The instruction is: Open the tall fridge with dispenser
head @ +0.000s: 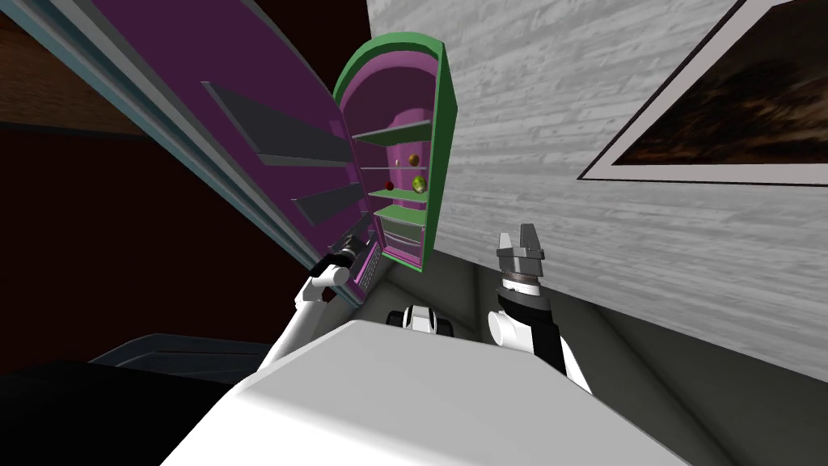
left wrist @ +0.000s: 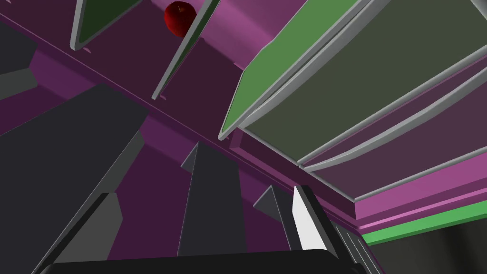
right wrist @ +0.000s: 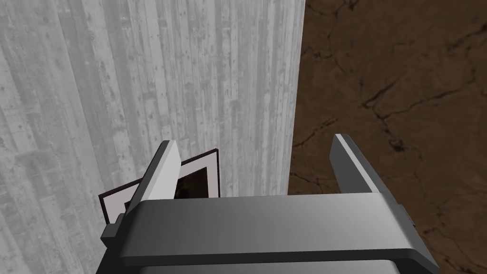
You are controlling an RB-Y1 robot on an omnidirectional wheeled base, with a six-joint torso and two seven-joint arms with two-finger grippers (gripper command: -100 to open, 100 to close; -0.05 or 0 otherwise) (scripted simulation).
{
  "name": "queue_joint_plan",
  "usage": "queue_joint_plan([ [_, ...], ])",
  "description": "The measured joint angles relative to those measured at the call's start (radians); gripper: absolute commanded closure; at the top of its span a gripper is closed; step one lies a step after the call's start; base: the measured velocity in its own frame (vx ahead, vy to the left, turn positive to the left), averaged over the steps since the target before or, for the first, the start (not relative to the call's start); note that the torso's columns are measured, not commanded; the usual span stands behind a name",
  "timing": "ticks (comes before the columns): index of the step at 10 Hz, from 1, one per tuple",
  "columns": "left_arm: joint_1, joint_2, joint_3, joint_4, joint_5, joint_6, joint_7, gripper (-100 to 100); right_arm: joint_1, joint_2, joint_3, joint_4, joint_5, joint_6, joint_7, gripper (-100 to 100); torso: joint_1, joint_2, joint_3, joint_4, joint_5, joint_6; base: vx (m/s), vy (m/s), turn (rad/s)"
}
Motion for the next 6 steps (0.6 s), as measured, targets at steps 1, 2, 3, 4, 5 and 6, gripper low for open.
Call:
queue_joint_plan([
  [1, 0.008, 0.016, 0.01, -0.023, 0.013, 0.02, 0.013, -100, 0.0, 0.0, 0.0, 0.0, 0.0, 0.0, 0.0, 0, 0.0, 0.0, 0.0, 0.0, 0.0, 0.0, -0.004, 0.153, 0.04],
  [2, 0.015, 0.025, 0.019, -0.043, 0.021, 0.041, 0.023, -100, 0.0, 0.0, 0.0, 0.0, 0.0, 0.0, 0.0, 0, -0.002, 0.0, 0.0, 0.0, 0.0, 0.0, 0.0, 0.168, 0.066],
  [3, 0.022, 0.043, 0.028, -0.063, 0.035, 0.061, 0.034, -100, 0.0, 0.0, 0.0, 0.0, 0.0, 0.0, 0.0, 0, 0.0, 0.0, 0.0, 0.0, 0.0, 0.0, 0.008, 0.154, 0.047],
  [4, 0.031, 0.053, 0.035, -0.082, 0.044, 0.079, 0.044, -100, 0.0, 0.0, 0.0, 0.0, 0.0, 0.0, 0.0, 0, -0.001, -0.001, -0.001, 0.0, 0.0, 0.0, 0.007, 0.126, 0.032],
  [5, 0.035, 0.063, 0.044, -0.099, 0.052, 0.097, 0.053, -100, 0.0, 0.0, 0.0, 0.0, 0.0, 0.0, 0.0, 0, -0.002, -0.001, -0.001, 0.0, 0.0, 0.0, 0.001, 0.133, 0.06],
  [6, 0.042, 0.078, 0.051, -0.114, 0.064, 0.114, 0.063, -100, 0.0, 0.0, 0.0, 0.0, 0.0, 0.0, 0.0, 0, -0.001, -0.001, 0.0, 0.0, 0.0, 0.0, -0.004, 0.137, 0.054],
])
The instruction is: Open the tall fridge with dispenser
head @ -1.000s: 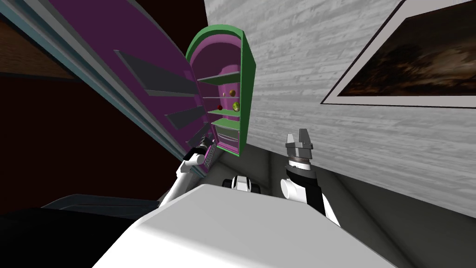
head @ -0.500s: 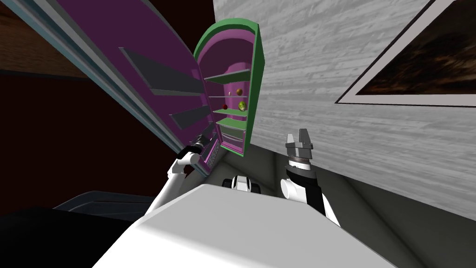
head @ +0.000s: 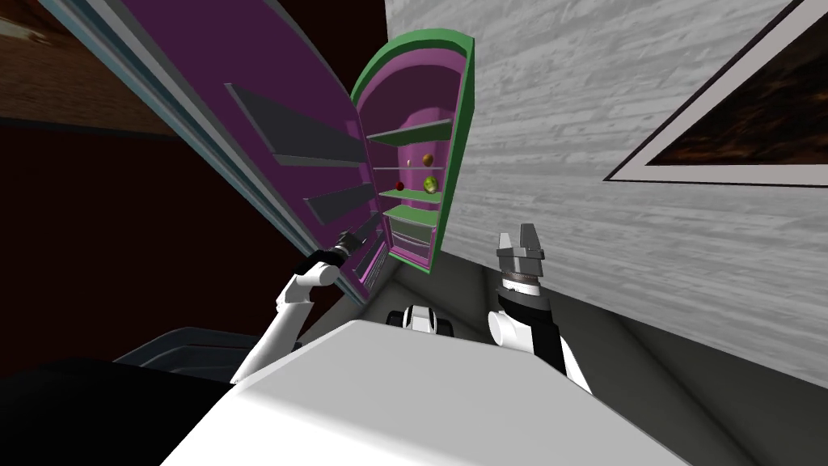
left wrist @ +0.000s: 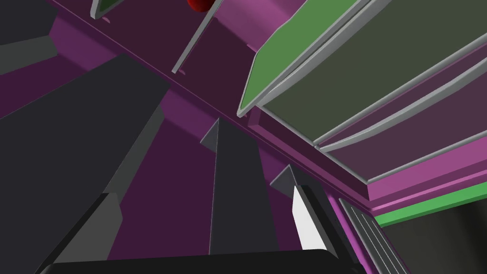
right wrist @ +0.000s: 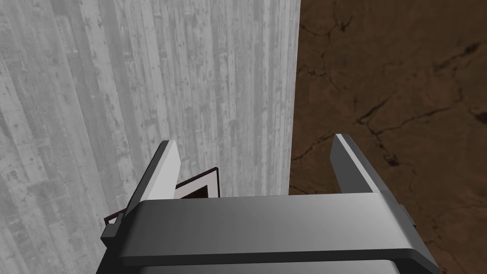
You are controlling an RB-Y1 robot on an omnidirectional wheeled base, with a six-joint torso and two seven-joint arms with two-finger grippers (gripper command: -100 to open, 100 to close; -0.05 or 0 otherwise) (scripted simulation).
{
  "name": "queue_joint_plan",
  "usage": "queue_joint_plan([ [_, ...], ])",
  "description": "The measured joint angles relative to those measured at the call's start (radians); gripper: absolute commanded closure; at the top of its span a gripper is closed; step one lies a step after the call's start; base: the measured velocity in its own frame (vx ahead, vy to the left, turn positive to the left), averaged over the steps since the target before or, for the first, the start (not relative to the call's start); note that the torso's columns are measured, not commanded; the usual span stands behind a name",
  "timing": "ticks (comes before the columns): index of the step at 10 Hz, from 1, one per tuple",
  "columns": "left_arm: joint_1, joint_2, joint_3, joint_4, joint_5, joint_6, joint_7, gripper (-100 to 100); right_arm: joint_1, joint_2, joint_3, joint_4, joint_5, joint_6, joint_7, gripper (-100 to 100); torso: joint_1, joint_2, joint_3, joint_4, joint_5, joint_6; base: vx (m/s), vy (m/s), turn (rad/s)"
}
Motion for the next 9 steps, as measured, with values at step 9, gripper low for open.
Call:
queue_joint_plan([
  [9, 0.058, 0.116, 0.074, -0.167, 0.091, 0.174, 0.094, -100, 0.0, 0.0, 0.0, 0.0, 0.0, 0.0, 0.0, 0, 0.0, -0.001, -0.001, 0.0, 0.0, 0.0, 0.01, 0.167, 0.054],
])
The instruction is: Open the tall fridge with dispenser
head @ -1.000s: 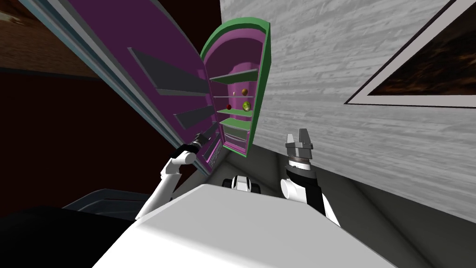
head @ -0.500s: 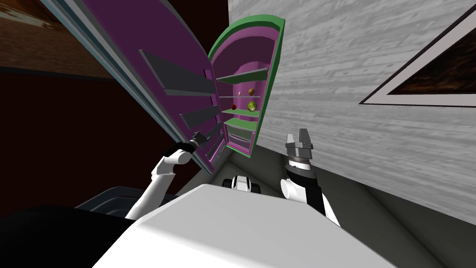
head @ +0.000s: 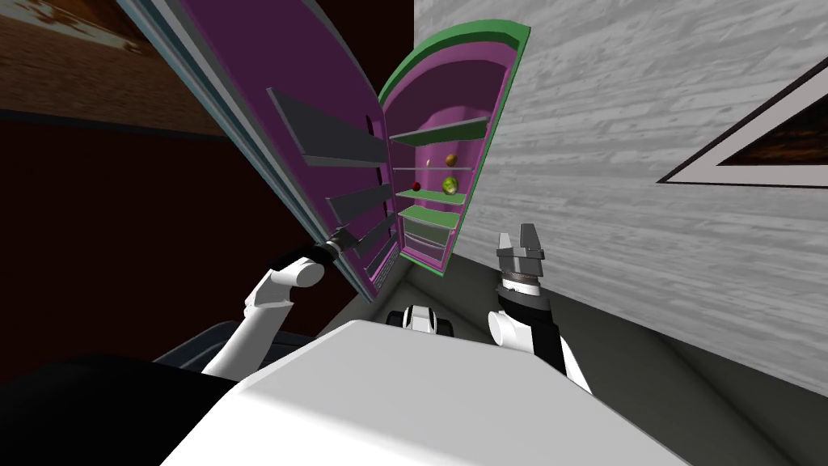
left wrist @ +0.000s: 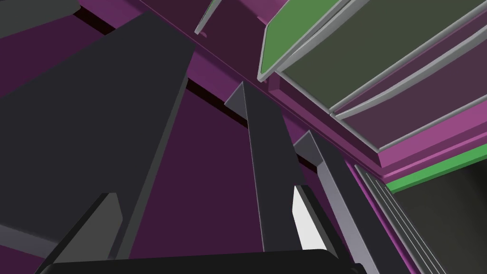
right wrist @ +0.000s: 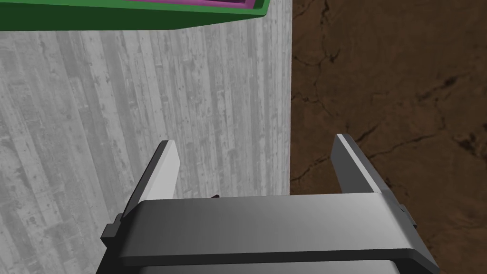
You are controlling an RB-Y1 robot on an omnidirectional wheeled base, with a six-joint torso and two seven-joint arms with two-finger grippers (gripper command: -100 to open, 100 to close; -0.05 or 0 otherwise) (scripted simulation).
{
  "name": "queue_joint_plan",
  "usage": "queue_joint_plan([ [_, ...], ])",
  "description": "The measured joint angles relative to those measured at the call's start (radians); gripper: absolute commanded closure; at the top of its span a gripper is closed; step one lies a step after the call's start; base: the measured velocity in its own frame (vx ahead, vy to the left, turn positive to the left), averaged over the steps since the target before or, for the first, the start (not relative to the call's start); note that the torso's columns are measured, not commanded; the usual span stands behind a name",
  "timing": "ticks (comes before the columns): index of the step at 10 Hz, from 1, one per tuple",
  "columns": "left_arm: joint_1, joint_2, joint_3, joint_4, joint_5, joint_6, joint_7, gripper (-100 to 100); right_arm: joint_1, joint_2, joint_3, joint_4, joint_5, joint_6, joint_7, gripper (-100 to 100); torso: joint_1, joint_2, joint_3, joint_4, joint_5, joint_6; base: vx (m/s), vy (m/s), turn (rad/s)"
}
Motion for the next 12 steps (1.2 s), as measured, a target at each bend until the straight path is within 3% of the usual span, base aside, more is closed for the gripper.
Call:
queue_joint_plan([
  [6, 0.045, 0.076, 0.05, -0.093, 0.064, 0.103, 0.055, -100, 0.0, 0.0, 0.0, 0.0, 0.0, 0.0, 0.0, 0, 0.0, 0.003, 0.002, 0.001, 0.0, 0.0, 0.009, 0.139, 0.05],
  [9, 0.049, 0.086, 0.057, -0.109, 0.069, 0.124, 0.066, -100, 0.0, 0.0, 0.0, 0.0, 0.0, 0.0, 0.0, 0, -0.004, 0.001, 0.001, 0.0, -0.001, 0.0, 0.01, 0.022, 0.029],
  [12, 0.063, 0.124, 0.11, -0.171, 0.109, 0.168, 0.113, -100, 0.0, 0.0, 0.0, 0.0, 0.0, 0.0, 0.0, 0, 0.001, -0.001, -0.001, 0.0, 0.0, 0.0, 0.074, 0.002, 0.092],
])
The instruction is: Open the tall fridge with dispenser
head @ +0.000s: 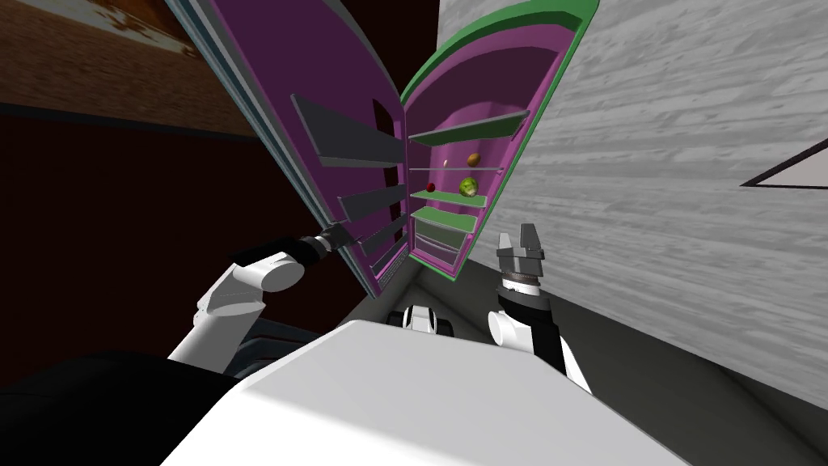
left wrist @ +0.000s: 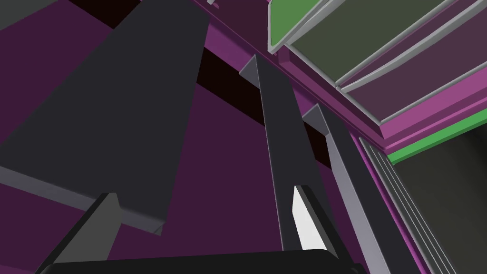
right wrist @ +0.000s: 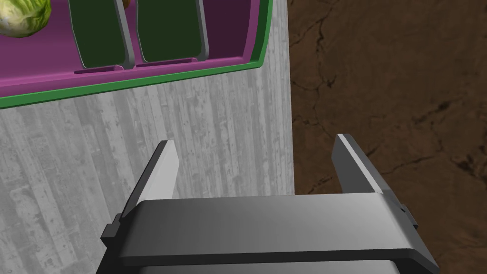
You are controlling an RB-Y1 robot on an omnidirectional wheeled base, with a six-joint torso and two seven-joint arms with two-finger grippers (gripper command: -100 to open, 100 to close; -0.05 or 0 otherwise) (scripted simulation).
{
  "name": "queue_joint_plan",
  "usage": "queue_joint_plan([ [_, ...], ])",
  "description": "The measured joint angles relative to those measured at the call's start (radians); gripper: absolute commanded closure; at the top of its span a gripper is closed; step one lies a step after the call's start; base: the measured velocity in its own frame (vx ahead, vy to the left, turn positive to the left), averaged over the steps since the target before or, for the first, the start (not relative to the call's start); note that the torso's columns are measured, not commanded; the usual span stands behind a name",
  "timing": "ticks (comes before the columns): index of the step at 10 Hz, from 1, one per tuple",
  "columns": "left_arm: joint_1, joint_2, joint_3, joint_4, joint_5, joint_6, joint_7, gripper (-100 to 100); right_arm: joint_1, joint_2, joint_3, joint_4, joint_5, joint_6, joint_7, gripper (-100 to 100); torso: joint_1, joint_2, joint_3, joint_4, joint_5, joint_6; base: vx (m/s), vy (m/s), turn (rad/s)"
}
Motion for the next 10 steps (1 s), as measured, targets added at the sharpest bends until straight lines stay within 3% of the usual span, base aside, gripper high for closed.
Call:
queue_joint_plan([
  [4, 0.023, 0.048, 0.071, -0.081, 0.056, 0.056, 0.06, -100, 0.0, 0.0, 0.0, 0.0, 0.0, 0.0, 0.0, 0, -0.001, 0.003, 0.002, 0.001, 0.0, 0.0, 0.053, 0.007, 0.062],
  [5, 0.024, 0.05, 0.074, -0.084, 0.058, 0.058, 0.064, 0, 0.0, 0.0, 0.0, 0.0, 0.0, 0.0, 0.0, 0, -0.001, 0.004, 0.003, 0.001, 0.0, 0.0, 0.006, 0.001, -0.005],
  [10, 0.024, 0.05, 0.073, -0.084, 0.058, 0.058, 0.063, 0, 0.0, 0.0, 0.0, 0.0, 0.0, 0.0, 0.0, 0, 0.0, 0.002, 0.002, 0.001, 0.0, 0.0, 0.0, 0.0, 0.0],
])
